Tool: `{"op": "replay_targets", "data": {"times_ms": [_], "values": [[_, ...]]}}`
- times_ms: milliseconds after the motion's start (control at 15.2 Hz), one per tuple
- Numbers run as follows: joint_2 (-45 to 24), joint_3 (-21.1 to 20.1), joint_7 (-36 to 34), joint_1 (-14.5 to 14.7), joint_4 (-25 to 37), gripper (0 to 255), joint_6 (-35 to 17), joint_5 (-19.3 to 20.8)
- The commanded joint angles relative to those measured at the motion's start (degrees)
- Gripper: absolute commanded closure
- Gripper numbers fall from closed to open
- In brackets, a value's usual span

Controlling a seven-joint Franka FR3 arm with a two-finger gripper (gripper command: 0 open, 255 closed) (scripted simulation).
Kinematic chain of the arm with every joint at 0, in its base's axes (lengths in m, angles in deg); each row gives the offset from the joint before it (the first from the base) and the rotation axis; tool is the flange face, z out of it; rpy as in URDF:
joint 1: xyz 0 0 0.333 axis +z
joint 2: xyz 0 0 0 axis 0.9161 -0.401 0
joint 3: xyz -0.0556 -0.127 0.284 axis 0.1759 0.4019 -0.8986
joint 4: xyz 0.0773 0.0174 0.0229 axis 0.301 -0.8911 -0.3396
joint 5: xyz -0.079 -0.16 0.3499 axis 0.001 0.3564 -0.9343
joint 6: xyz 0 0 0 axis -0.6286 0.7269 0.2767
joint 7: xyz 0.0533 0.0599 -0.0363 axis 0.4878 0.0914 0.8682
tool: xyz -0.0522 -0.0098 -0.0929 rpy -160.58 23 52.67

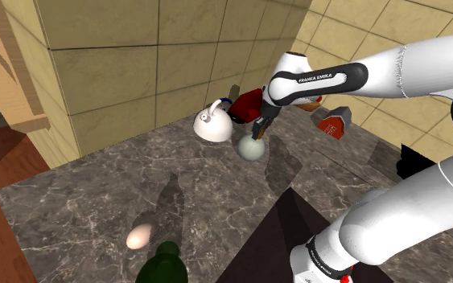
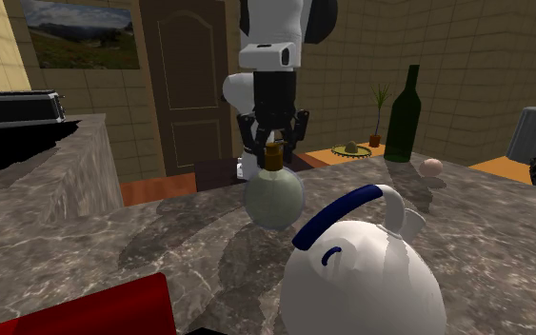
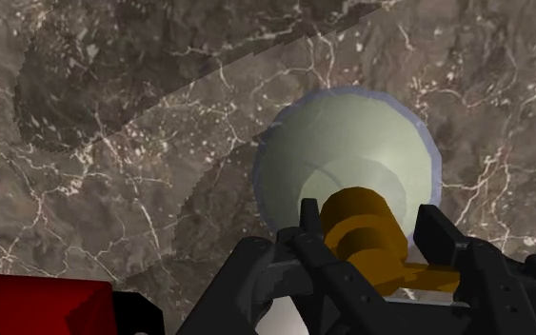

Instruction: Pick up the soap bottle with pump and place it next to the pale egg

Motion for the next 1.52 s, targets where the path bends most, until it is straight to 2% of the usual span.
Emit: {"op": "replay_targets", "data": {"times_ms": [0, 1452], "values": [[0.6, -0.1, -0.1, 0.0, 0.6, 255, 1.3, 0.1], [6.1, -0.7, -0.7, 0.1, 12.7, 255, 18.8, 0.5]]}}
